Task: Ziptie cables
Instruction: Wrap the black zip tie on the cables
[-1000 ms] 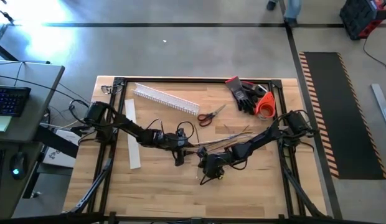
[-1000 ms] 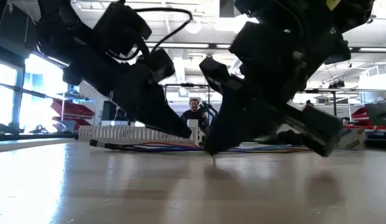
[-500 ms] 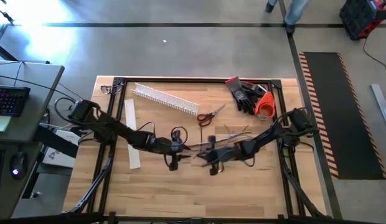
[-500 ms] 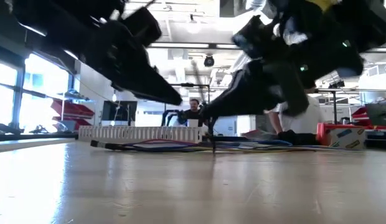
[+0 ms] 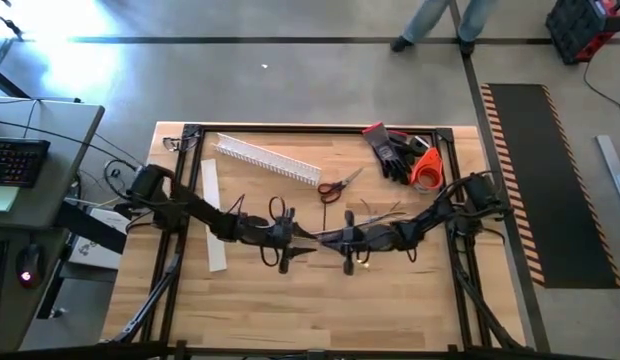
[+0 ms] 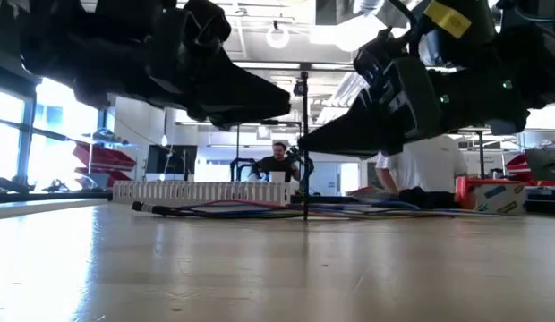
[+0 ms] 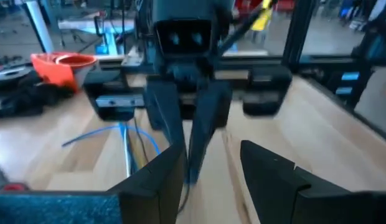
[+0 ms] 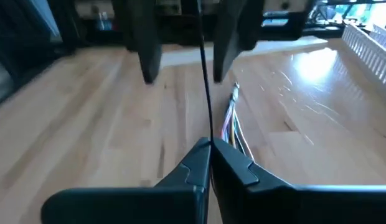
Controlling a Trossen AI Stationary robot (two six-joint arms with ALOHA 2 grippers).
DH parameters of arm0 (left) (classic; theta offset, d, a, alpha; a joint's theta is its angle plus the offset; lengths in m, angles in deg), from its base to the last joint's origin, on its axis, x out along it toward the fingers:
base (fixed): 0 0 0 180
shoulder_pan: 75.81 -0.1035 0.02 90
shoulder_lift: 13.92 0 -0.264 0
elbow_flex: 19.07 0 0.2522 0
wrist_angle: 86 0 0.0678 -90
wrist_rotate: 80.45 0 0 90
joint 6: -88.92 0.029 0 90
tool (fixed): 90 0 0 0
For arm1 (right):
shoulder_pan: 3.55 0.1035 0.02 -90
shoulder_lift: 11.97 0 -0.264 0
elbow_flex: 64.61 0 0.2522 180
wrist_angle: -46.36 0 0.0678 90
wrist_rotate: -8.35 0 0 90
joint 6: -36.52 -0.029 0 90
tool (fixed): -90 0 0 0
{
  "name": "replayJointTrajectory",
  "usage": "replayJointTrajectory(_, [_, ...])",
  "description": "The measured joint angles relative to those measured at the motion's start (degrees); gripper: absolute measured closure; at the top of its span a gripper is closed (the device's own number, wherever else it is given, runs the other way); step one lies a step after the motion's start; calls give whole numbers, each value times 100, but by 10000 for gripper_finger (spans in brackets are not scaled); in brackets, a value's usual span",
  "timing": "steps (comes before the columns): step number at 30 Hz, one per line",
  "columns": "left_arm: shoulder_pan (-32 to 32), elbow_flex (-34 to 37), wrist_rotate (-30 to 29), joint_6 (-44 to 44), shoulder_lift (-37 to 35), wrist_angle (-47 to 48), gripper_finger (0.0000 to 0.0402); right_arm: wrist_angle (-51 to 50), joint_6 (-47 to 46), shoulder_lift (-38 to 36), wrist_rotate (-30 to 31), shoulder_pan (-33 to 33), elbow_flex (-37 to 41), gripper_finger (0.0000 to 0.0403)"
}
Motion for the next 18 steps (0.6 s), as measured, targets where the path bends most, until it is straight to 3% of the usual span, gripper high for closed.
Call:
replayJointTrajectory(10, [-39,-139,-252,129,283,-341,265,-37,315,9,200,29,-213,403])
replayJointTrajectory(18, [-12,-267,-274,413,282,-340,334,-136,223,7,245,41,-196,403])
